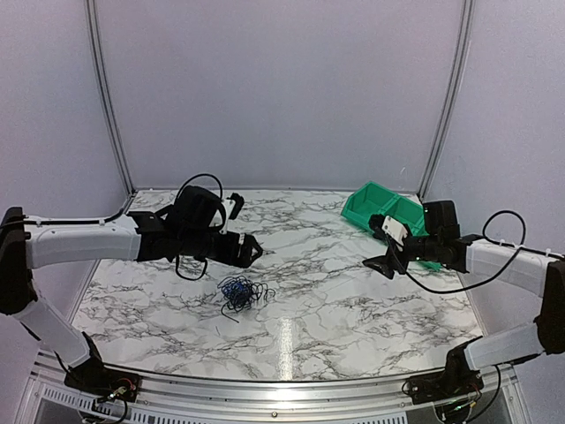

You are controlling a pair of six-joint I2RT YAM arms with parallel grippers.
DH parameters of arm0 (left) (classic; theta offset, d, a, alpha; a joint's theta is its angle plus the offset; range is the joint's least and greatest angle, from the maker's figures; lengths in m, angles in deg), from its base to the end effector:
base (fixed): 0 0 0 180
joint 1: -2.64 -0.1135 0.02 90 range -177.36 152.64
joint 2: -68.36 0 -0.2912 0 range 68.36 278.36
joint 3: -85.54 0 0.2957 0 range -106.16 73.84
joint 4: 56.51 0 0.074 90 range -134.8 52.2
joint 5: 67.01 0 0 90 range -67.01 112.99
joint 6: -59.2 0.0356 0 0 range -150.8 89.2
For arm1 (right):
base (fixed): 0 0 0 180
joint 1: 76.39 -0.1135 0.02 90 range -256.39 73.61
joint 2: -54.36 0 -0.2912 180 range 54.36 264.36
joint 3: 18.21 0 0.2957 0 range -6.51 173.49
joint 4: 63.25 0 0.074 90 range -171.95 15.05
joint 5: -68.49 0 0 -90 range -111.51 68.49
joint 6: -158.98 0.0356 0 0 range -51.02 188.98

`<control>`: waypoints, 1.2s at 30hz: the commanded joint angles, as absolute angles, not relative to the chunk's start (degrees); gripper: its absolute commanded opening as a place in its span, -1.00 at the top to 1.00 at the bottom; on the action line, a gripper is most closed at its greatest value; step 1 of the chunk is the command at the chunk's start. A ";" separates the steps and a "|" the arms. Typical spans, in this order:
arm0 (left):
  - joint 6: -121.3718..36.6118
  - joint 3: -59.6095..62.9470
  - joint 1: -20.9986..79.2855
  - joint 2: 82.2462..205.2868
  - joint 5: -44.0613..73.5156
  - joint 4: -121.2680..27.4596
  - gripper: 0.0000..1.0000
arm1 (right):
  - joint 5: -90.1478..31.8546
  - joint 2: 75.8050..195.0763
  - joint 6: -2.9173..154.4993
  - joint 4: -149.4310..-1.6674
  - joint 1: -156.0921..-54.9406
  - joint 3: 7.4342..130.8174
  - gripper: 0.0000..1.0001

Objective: Untangle the cables

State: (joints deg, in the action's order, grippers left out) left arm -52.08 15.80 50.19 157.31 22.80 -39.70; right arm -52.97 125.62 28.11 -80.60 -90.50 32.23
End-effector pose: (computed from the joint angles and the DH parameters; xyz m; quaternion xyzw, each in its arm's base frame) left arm 0.2581 -0.2823 0.2429 0.2032 0.8676 -0.2577 0.3736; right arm 0.2718 0.0875 0.2197 -0.5047 0.7133 0.1399 0.4657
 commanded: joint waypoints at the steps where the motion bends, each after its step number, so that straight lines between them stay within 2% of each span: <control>1: -46.36 9.31 48.53 155.24 30.73 -33.85 -0.98 | -57.16 126.39 33.10 -79.12 -91.33 35.16 -0.66; 5: -45.84 7.02 46.26 155.93 29.02 -34.91 -0.98 | -61.39 130.12 38.30 -82.71 -95.91 44.00 -0.32; 11: -46.88 11.50 43.62 152.72 30.49 -35.82 -0.98 | -57.75 142.68 40.00 -92.50 -105.38 59.07 -0.23; 14: -45.73 14.65 42.81 149.20 32.05 -35.63 -0.82 | -56.63 148.56 41.74 -95.23 -109.91 64.64 -0.19; 19: -49.73 21.97 41.91 144.46 27.46 -35.94 -0.59 | -56.30 158.72 42.63 -101.94 -118.01 76.00 0.00; 24: -55.92 31.55 41.45 142.76 24.88 -38.10 -0.44 | -55.92 166.55 45.97 -101.20 -121.89 84.77 0.06; 29: -62.12 40.10 40.06 139.99 24.03 -42.69 -0.42 | -56.05 176.19 49.01 -103.14 -123.21 95.39 0.17; 36: -69.20 48.26 39.06 139.65 19.06 -54.01 -0.48 | -58.42 184.19 50.72 -106.74 -124.99 102.70 0.04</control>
State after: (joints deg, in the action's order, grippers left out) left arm -64.21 46.11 39.31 140.32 22.78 -45.29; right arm -57.12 181.51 49.12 -102.83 -123.39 99.62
